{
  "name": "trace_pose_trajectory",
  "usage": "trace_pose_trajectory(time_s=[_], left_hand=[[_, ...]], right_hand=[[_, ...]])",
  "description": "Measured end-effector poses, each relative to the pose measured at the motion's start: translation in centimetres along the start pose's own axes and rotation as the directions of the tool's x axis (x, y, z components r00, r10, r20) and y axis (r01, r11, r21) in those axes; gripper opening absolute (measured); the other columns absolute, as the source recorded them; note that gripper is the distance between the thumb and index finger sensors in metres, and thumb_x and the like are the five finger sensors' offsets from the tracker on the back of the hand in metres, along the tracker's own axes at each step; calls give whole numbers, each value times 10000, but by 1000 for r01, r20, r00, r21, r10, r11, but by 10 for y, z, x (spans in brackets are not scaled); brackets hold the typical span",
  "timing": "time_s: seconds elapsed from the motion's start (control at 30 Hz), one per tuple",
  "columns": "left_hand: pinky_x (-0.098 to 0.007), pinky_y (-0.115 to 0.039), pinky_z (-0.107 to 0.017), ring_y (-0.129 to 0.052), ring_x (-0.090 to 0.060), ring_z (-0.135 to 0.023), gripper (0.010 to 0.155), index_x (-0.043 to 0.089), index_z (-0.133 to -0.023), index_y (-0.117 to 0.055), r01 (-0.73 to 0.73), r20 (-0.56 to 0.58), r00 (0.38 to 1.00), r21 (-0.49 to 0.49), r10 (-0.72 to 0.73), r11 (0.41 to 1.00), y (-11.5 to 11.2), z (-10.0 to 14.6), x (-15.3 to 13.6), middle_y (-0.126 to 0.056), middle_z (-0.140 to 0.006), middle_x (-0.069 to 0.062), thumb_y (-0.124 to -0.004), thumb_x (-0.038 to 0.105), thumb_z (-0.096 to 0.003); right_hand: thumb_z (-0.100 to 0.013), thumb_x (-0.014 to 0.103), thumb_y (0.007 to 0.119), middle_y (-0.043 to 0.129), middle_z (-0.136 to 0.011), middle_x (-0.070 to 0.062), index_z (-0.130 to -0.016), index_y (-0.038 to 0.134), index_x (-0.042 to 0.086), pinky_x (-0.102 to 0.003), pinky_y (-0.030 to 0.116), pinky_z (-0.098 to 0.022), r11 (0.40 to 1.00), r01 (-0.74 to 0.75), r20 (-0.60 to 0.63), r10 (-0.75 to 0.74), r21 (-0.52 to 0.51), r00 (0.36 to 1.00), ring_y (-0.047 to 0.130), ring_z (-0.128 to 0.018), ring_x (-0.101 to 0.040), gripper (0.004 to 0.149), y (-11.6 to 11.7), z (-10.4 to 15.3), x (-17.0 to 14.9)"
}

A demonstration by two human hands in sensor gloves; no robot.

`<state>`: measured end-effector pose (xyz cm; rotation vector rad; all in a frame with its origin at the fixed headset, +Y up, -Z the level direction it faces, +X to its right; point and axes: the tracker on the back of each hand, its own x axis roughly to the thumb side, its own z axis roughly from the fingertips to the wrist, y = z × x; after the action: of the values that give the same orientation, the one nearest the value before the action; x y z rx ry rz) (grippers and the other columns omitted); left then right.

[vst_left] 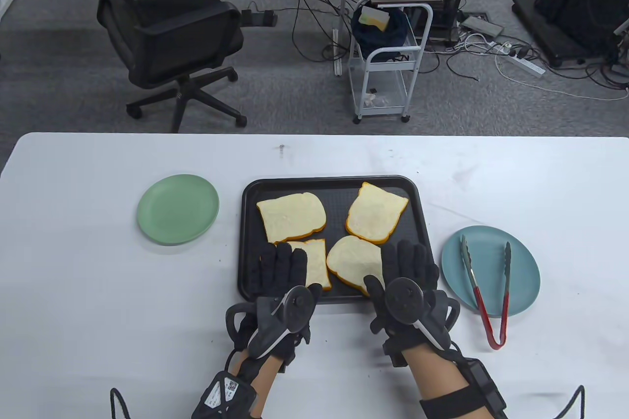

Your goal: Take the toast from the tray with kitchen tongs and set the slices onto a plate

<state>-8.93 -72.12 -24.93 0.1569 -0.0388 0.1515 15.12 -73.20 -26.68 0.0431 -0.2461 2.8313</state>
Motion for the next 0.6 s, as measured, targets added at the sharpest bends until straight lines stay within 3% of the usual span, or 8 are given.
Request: trace_pose_trajectory(time_s=[0.6], left_hand=[[-500,-461,-811,-430,-276,-1137,713,350,-1044,-509,-29,-19,999,2,29,1000,3,-1,-9,-493,-1200,16,-609,645,-403]], right_hand=[[-488,614,602,303,-1169,-174,-1108,342,232,-685,347,-652,999,-36,-143,32,-28,989,273,-1032,-463,773,-5,-9,-22]])
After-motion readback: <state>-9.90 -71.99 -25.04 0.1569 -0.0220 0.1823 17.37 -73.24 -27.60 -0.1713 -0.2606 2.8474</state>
